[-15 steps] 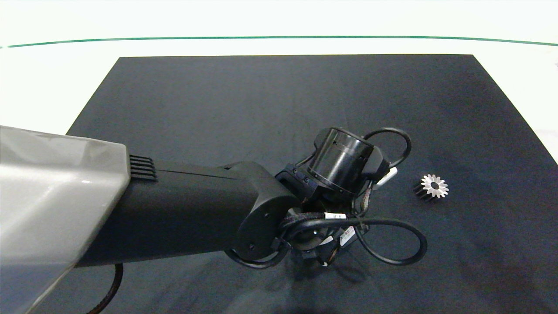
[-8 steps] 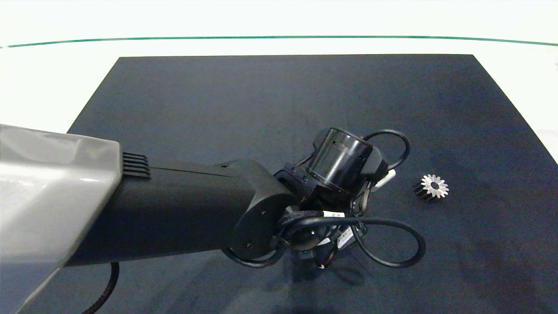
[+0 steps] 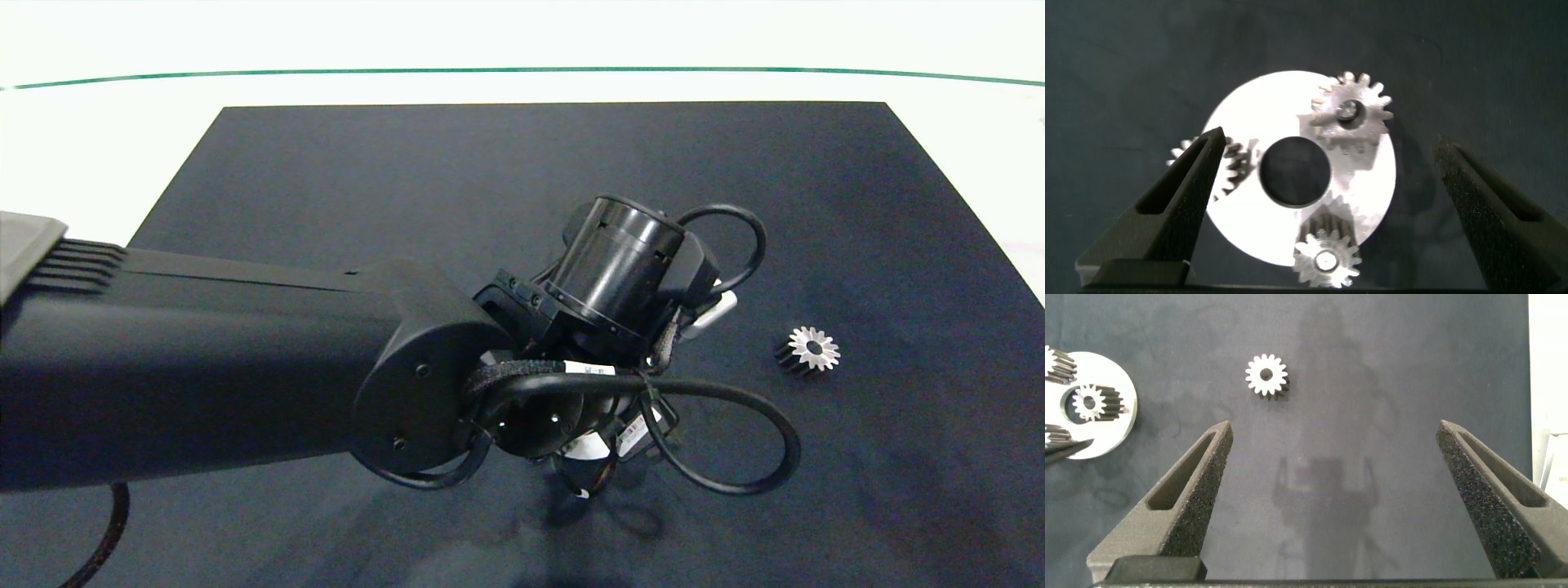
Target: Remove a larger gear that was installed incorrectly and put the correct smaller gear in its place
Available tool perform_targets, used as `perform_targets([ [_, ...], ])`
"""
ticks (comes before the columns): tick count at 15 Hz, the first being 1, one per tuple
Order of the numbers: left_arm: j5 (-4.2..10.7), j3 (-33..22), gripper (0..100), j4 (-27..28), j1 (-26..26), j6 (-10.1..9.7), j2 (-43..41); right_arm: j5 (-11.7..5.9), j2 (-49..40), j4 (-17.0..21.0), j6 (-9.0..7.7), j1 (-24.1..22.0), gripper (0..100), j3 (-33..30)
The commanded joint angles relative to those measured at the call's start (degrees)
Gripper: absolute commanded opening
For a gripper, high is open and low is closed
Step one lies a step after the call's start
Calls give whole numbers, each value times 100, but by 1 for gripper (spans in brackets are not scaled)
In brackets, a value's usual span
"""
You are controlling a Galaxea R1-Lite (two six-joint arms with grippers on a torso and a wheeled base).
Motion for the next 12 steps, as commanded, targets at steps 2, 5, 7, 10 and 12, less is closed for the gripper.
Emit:
perform_targets([
  [2,11,-36,100,4,34,19,-126,-2,-6,15,2,-7,100,-1],
  [5,11,-89,100,-5,52,55,-118,-2,-15,15,2,-7,100,-1],
  [7,11,-238,100,-5,105,107,-56,-2,-15,15,2,-7,100,-1],
  [10,11,-405,100,-5,122,151,49,-2,-6,15,46,-7,100,-1],
  [12,11,-432,100,-13,140,178,120,-2,-15,15,46,-7,100,-1],
])
